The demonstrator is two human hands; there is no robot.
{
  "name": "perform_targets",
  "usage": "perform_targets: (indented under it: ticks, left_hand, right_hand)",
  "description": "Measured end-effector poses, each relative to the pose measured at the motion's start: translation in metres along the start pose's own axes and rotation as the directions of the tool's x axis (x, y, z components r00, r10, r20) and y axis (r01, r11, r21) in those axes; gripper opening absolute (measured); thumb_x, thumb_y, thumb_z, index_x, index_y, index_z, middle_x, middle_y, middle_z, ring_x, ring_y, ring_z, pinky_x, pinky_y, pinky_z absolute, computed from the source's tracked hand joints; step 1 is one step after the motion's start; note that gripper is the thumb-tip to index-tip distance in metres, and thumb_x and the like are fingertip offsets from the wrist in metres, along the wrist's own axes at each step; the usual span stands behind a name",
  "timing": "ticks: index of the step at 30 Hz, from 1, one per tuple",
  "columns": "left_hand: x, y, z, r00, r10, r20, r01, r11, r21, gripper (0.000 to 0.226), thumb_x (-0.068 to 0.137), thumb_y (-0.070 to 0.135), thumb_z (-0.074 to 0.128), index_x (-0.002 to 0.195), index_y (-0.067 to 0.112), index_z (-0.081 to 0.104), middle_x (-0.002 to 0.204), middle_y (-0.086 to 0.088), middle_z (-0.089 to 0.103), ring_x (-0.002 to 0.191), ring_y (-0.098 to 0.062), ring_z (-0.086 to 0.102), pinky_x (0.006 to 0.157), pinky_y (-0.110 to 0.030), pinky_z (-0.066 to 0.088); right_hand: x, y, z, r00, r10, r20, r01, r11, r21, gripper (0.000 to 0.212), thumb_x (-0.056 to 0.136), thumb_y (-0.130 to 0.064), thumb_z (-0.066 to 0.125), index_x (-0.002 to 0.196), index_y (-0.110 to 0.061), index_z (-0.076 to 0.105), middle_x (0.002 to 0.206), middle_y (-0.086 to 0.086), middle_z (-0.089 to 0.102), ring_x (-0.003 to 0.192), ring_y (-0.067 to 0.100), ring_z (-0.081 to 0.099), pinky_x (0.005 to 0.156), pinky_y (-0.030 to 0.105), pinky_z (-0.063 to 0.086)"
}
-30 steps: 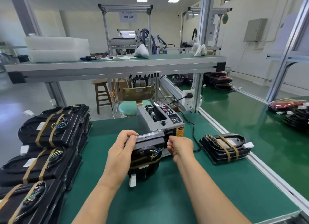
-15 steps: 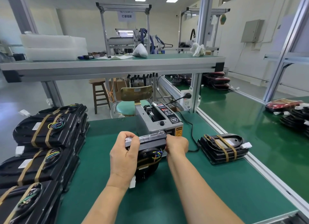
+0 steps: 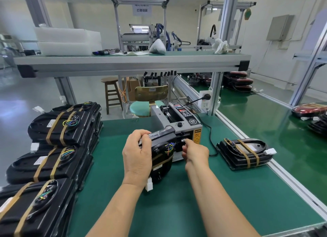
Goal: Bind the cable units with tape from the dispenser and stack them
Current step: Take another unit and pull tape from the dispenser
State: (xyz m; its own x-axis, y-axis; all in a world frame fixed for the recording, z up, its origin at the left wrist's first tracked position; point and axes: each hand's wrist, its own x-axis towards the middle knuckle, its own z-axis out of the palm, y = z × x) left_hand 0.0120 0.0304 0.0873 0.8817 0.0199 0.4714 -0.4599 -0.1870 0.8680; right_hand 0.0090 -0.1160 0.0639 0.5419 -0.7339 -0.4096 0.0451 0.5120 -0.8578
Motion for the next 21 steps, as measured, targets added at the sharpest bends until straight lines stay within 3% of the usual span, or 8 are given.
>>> perform_targets:
  ticks: [7,12,18,21]
  left_hand:
    - [-0.002,-0.002,0.000,0.999,-0.043,-0.027,0.042,0.999,-0.021,0.018,0.093,0.013,0.054,0.079,0.022,0.061,0.085,0.008,0.064,0.084,-0.001,0.054,0.071,-0.005,0.037]
    - [-0.002,0.002,0.007,1.000,-0.009,-0.024,0.009,1.000,0.009,0.016,0.090,0.013,0.059,0.076,0.021,0.060,0.081,0.007,0.063,0.081,-0.007,0.055,0.070,-0.007,0.037]
    - [0.001,0.002,0.009,1.000,-0.005,-0.017,0.005,0.999,0.034,0.015,0.091,0.013,0.058,0.076,0.018,0.060,0.079,0.007,0.062,0.079,-0.005,0.054,0.068,-0.007,0.037]
    - [0.002,0.001,0.007,1.000,-0.029,0.007,0.029,1.000,0.001,0.018,0.094,0.015,0.055,0.078,0.019,0.060,0.080,0.007,0.063,0.080,-0.004,0.054,0.068,-0.007,0.037]
  right_hand:
    - [-0.040,-0.018,-0.020,0.984,0.021,0.178,-0.068,0.963,0.262,0.017,0.088,-0.008,0.069,0.074,-0.010,0.060,0.055,-0.003,0.057,0.042,0.001,0.054,0.035,0.013,0.038]
    - [-0.067,-0.026,-0.015,0.956,-0.028,0.292,-0.040,0.973,0.225,0.015,0.085,-0.010,0.072,0.072,-0.011,0.064,0.056,-0.004,0.063,0.046,0.004,0.058,0.035,0.014,0.037]
    - [-0.076,-0.024,-0.012,0.947,0.001,0.320,-0.066,0.979,0.191,0.003,0.082,-0.009,0.074,0.083,-0.007,0.072,0.063,0.001,0.067,0.046,0.005,0.057,0.033,0.013,0.032]
    - [-0.076,-0.023,-0.011,0.947,-0.018,0.321,-0.033,0.988,0.153,0.003,0.078,-0.012,0.077,0.075,-0.012,0.077,0.063,-0.003,0.060,0.048,0.005,0.049,0.035,0.015,0.030]
